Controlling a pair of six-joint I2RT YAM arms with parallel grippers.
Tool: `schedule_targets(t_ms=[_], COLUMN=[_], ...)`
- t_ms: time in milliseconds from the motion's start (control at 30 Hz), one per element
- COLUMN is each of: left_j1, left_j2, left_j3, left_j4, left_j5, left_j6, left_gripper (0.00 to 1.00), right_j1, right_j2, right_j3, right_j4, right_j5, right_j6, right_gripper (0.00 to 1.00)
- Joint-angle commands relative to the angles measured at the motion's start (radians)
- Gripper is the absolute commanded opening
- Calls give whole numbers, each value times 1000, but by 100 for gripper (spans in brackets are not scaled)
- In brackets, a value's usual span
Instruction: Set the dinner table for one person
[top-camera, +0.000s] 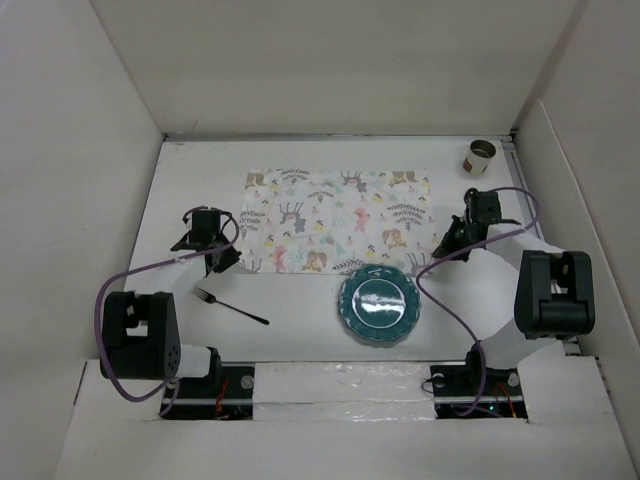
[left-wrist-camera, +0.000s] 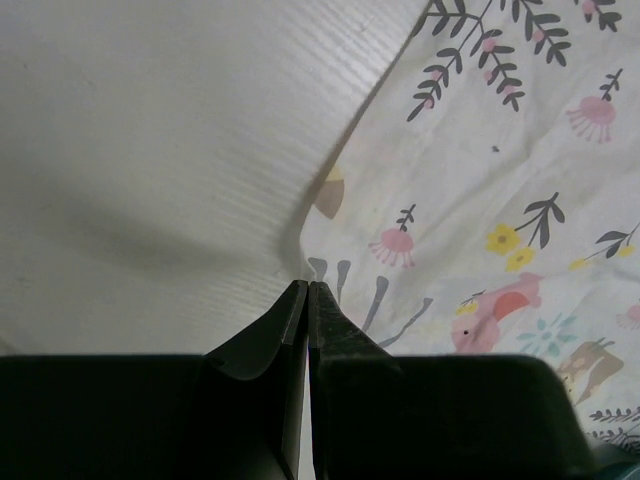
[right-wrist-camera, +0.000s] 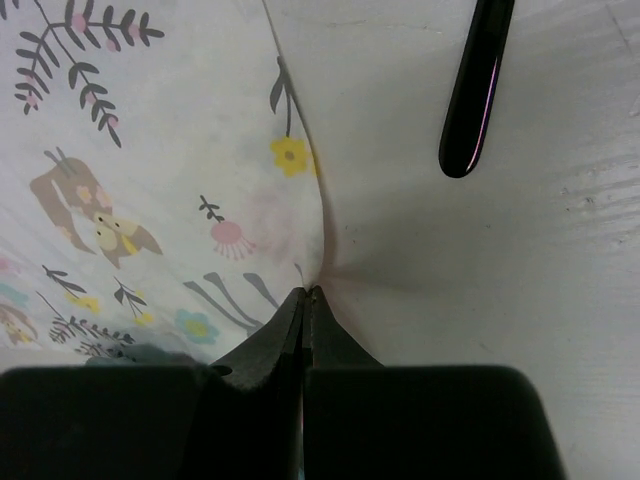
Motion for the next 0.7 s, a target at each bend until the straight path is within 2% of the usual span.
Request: schedule_targets(t_ms=[0, 233, 300, 333, 367, 400, 433, 467, 533, 567, 633, 667], left_j1=[5, 5, 5, 5, 5, 5, 5, 5, 5, 5, -6, -20], left_j2=[-52, -97, -97, -97, -102, -109, -120, -150, -184, -212, -235, -252], left_j3=[-20, -37, -27, -7, 7, 21, 54, 73, 125, 142, 186, 199], left_j4=[-41, -81, -84, -96, -102, -109, -130, -138, -153, -159, -173, -175], left_j5=[-10, -34, -37, -51, -57, -60, -67, -70, -71, -68, -48, -44], left_j6=[7, -2, 0, -2, 1, 9, 10, 12, 20, 24, 33, 37], left_gripper=[0, 0, 0, 5, 9, 13, 24, 31, 51, 55, 55, 52], right_j1=[-5, -5, -5, -5, -5, -5, -5, -5, -5, -5, -5, -5], right_j2=[-47, -62, -76, -84, -98, -130, -151, -176, -254, -280, -375, -406], right_j3=[-11, -19, -19, -19, -17, -13, -8, 1, 12, 9, -19, -40], right_j4=[-7, -11, -13, -19, -25, -36, -53, -63, -105, -116, -139, -146], right_j5=[39, 32, 27, 24, 19, 24, 29, 35, 53, 52, 9, -14], right_j6=[-22, -22, -21, -19, -19, -13, -13, -12, -7, -5, 1, 2], right_gripper=[0, 0, 9, 14, 25, 32, 40, 54, 63, 66, 64, 42])
